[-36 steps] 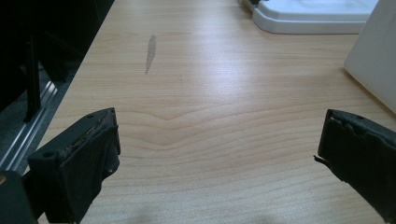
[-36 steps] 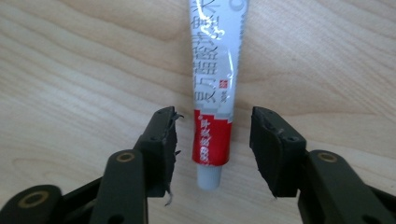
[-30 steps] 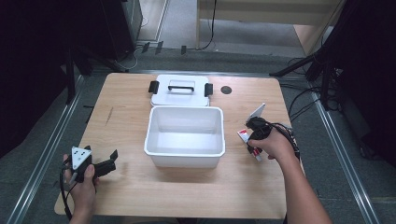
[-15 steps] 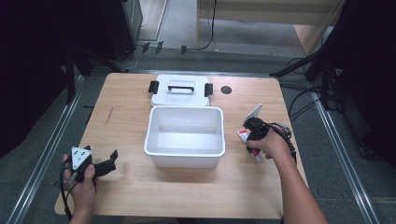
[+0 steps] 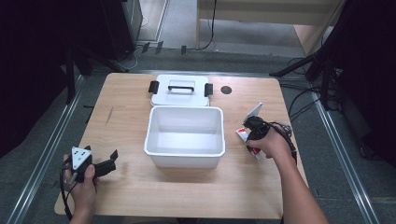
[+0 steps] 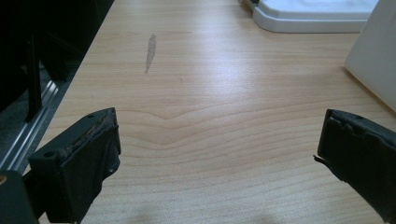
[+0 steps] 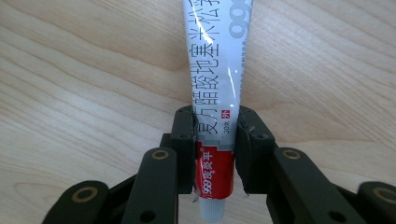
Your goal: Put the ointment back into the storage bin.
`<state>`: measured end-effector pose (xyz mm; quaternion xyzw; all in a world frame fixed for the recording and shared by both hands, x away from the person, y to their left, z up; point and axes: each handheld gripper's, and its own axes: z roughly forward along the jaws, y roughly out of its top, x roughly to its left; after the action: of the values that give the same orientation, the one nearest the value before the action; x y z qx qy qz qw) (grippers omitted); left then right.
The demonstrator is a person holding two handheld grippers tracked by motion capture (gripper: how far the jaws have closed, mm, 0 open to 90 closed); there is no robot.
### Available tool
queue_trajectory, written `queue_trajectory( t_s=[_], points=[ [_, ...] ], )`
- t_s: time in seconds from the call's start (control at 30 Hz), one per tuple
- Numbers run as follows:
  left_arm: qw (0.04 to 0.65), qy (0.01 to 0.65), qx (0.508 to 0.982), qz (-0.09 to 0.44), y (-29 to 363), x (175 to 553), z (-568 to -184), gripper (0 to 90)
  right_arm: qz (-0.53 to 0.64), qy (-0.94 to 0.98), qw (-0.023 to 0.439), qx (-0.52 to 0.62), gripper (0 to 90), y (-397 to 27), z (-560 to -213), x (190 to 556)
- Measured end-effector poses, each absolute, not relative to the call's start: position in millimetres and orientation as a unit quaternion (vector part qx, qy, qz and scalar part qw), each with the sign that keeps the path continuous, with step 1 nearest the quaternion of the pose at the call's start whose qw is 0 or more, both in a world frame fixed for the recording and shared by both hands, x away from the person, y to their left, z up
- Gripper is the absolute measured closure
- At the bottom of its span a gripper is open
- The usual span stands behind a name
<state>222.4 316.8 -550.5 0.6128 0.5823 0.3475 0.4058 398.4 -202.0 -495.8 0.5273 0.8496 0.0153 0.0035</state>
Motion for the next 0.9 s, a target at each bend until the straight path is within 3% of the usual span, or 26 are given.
queue_trajectory(
  t_s=[0.9],
  points=[
    [0.408, 0.586, 0.611, 0.343, 317.8, 222.7, -550.4, 0.0, 0.060, 0.859, 0.010, 0.508, 72.3, -189.7, -416.5, 408.2]
  ],
)
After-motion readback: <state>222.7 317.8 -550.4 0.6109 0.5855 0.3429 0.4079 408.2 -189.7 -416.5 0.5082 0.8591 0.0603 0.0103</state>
